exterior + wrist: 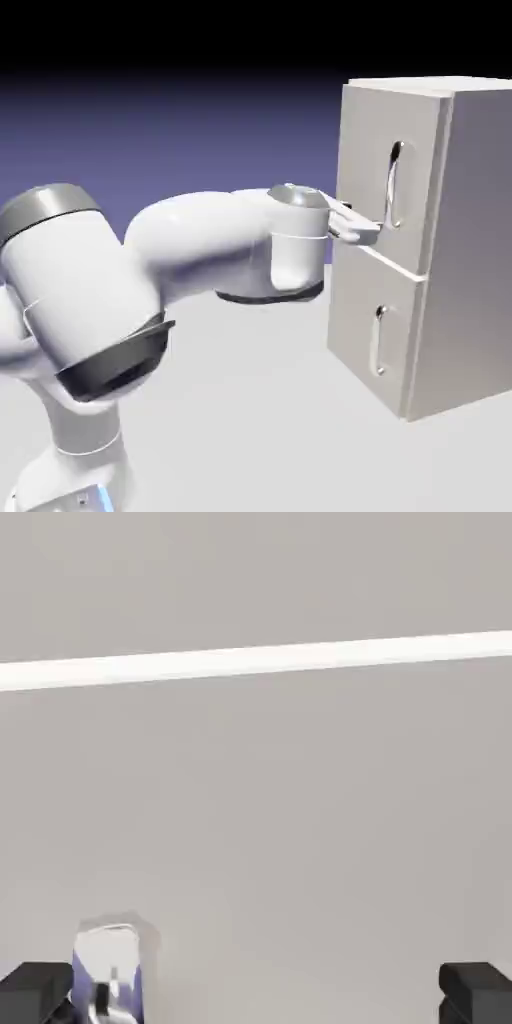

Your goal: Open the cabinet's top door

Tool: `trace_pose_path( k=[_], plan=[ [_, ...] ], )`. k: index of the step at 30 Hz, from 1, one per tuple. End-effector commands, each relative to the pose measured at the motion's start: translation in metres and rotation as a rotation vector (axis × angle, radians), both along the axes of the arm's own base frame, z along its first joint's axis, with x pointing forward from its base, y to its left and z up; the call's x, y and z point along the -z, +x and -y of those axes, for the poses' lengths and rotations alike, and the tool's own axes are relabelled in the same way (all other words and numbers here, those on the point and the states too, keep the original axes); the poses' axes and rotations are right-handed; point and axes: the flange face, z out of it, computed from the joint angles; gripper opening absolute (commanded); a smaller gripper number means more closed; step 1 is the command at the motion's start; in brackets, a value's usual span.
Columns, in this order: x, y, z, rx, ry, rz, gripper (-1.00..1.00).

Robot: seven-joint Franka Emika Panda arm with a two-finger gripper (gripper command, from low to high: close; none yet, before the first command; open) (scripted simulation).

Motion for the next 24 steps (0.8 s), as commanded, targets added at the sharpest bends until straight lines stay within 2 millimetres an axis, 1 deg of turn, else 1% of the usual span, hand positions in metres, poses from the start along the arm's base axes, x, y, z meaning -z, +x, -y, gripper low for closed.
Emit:
trace_pose_path(
  k=[1,5,6,7,8,13,18,24],
  plan=[
    [0.000,0.000,0.000,0.000,0.000,0.000,0.00],
    [0.000,0.044,-0.003,0.000,0.001,0.000,0.00],
    [0.000,0.050,-0.003,0.000,0.000,0.000,0.00],
    [0.000,0.050,-0.003,0.000,0.000,0.000,-1.00],
    [0.000,0.050,-0.003,0.000,0.000,0.000,-1.00],
    [0.000,0.015,-0.024,0.144,0.000,0.000,-1.00],
    [0.000,-0.014,-0.049,0.282,0.000,0.000,-1.00],
    [0.000,-0.044,-0.082,0.439,0.000,0.000,-1.00]
  ],
)
